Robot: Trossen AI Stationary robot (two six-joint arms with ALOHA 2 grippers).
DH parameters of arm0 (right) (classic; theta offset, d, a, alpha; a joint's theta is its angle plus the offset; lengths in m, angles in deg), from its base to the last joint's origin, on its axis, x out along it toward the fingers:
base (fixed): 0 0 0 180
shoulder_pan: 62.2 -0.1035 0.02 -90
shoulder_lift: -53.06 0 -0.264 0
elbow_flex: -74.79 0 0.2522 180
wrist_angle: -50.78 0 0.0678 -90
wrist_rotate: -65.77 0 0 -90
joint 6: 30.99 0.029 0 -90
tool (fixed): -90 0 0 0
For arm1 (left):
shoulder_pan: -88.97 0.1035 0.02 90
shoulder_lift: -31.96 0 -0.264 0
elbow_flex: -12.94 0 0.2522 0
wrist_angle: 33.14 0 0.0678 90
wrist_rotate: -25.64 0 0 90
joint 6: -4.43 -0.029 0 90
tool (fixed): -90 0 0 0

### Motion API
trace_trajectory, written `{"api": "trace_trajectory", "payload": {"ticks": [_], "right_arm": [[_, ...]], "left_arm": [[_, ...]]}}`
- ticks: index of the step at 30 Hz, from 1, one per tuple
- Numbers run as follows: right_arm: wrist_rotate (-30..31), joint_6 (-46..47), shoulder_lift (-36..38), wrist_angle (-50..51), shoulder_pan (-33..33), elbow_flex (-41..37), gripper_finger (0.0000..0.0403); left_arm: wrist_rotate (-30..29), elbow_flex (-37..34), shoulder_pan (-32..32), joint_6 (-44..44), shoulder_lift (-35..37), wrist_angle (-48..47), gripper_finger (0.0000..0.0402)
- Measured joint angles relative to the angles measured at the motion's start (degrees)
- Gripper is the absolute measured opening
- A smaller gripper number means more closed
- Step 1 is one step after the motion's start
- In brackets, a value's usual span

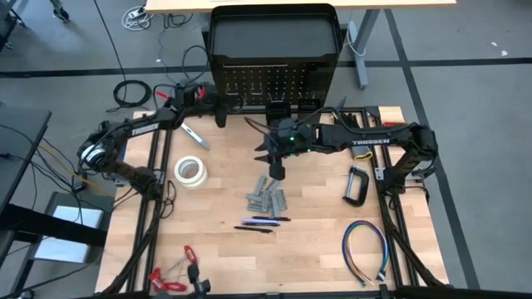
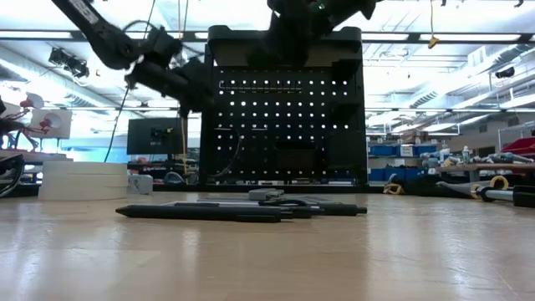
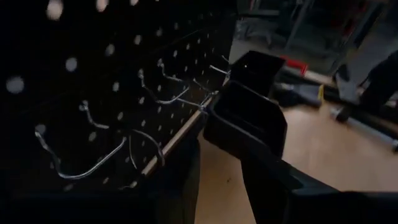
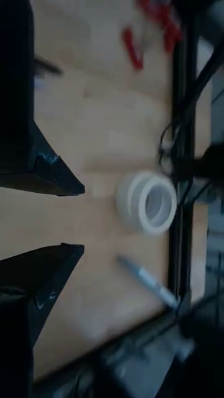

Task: Hang tools onto peg board
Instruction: Hang the black safety glasses on the peg board

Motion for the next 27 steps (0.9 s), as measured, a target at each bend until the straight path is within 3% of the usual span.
{"api": "trace_trajectory", "payload": {"ticks": [7,14,19,27], "right_arm": [[8.47,-0.74,-1.90,4.43,-2.91,-0.08,0.0147],[13.19,2.59,-3.56,3.82,-6.92,-0.10,0.0147],[15.84,6.44,-6.55,0.33,-10.26,-0.02,0.0147],[22.39,11.93,-12.24,-3.06,-16.74,-0.13,0.0147]], "left_arm": [[-12.24,-4.16,-9.82,-6.70,11.71,-12.09,0.0120],[-13.87,-14.50,-20.38,-2.80,23.01,-14.15,0.0119],[-18.11,-20.84,-30.52,2.54,27.11,-13.29,0.0119],[-30.96,-22.97,-46.56,8.03,27.78,-14.43,0.0119]]}}
